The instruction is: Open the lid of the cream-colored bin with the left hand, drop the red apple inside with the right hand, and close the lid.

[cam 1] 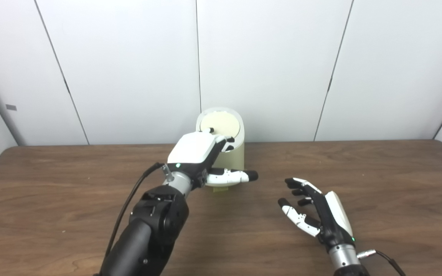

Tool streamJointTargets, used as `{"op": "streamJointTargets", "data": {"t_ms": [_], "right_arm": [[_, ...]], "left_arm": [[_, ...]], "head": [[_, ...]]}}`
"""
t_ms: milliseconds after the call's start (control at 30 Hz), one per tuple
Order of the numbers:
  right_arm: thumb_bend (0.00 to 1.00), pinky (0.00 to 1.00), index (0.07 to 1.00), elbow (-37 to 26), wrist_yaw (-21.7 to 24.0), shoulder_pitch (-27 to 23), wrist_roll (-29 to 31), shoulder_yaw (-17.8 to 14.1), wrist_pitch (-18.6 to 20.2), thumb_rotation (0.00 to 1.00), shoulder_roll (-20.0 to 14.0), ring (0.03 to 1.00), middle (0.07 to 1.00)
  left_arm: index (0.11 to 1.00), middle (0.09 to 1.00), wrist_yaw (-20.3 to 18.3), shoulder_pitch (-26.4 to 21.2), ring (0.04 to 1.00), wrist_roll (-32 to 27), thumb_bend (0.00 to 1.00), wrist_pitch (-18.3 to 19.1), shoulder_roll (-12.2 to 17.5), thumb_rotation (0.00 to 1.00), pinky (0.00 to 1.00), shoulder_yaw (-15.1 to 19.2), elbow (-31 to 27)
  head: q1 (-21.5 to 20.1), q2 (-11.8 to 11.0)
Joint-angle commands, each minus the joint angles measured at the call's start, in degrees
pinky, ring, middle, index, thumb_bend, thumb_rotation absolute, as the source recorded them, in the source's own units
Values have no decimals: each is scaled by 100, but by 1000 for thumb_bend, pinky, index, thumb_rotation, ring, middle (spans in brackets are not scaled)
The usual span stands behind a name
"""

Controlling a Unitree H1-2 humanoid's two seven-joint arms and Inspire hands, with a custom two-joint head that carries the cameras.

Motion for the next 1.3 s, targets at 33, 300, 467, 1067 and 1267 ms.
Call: {"op": "streamJointTargets", "data": {"t_ms": [33,300,467,1067,1267], "right_arm": [[194,635,771,-261,-27,-130,-13,-17,-30,535,5,742,771],[208,645,780,-352,55,-130,-70,8,227,528,56,750,779],[224,662,784,-366,64,-125,-65,10,261,550,87,769,791],[227,660,789,-412,100,-125,-125,29,311,483,51,771,794],[232,663,783,-392,57,-145,-203,49,332,474,69,767,788]], "left_arm": [[881,905,-17,-94,1000,-13,979,38,-3,973,1000,38,-53],[895,913,60,-169,1000,-114,987,31,17,976,1000,97,337],[899,916,228,-279,1000,-287,1000,15,61,979,1000,184,743],[986,1000,2302,11,1000,-1082,681,-1555,71,840,1000,327,912],[897,909,2941,125,914,-1294,624,-1978,-48,771,866,477,919]], "head": [[-20,2],[-53,-6],[-64,14],[-54,33],[-51,25]]}}
